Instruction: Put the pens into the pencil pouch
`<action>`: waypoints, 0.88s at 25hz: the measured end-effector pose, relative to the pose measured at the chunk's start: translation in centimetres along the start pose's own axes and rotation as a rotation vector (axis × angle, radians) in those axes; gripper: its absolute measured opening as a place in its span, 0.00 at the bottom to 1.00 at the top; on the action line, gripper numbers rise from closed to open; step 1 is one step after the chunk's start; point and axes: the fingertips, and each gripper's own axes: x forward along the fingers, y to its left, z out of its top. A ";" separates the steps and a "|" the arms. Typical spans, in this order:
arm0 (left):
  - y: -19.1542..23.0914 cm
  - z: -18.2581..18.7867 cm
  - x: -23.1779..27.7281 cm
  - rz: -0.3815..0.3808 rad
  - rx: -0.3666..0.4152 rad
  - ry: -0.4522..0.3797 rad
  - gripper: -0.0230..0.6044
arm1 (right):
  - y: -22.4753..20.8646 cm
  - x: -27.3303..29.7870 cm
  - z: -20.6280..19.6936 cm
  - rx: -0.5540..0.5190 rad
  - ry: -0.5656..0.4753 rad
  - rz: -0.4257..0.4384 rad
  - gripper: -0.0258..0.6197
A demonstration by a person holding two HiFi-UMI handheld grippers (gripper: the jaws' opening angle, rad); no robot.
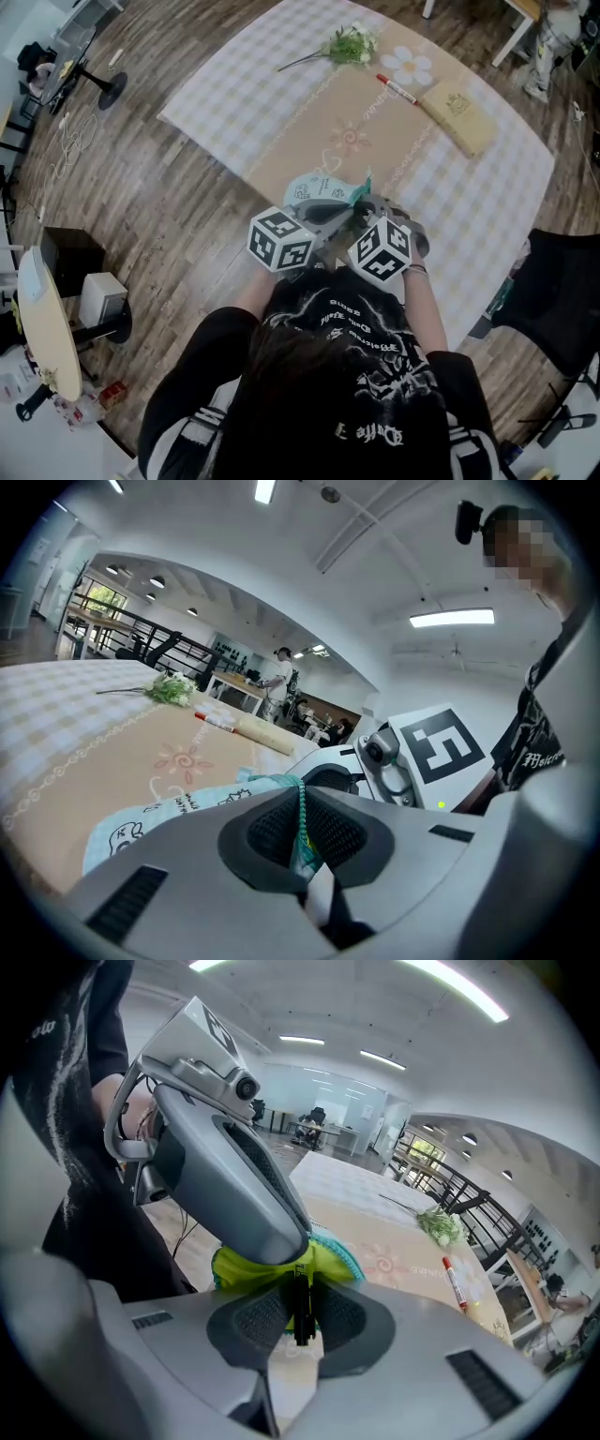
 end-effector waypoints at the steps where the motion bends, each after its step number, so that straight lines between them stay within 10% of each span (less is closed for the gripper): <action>1: -0.1 0.0 0.1 -0.006 -0.003 0.001 0.09 | 0.0 0.0 0.0 -0.002 -0.001 0.006 0.15; 22: 4.5 3.7 -2.2 0.197 -0.015 -0.122 0.09 | -8.4 -5.2 0.5 0.281 -0.184 -0.165 0.35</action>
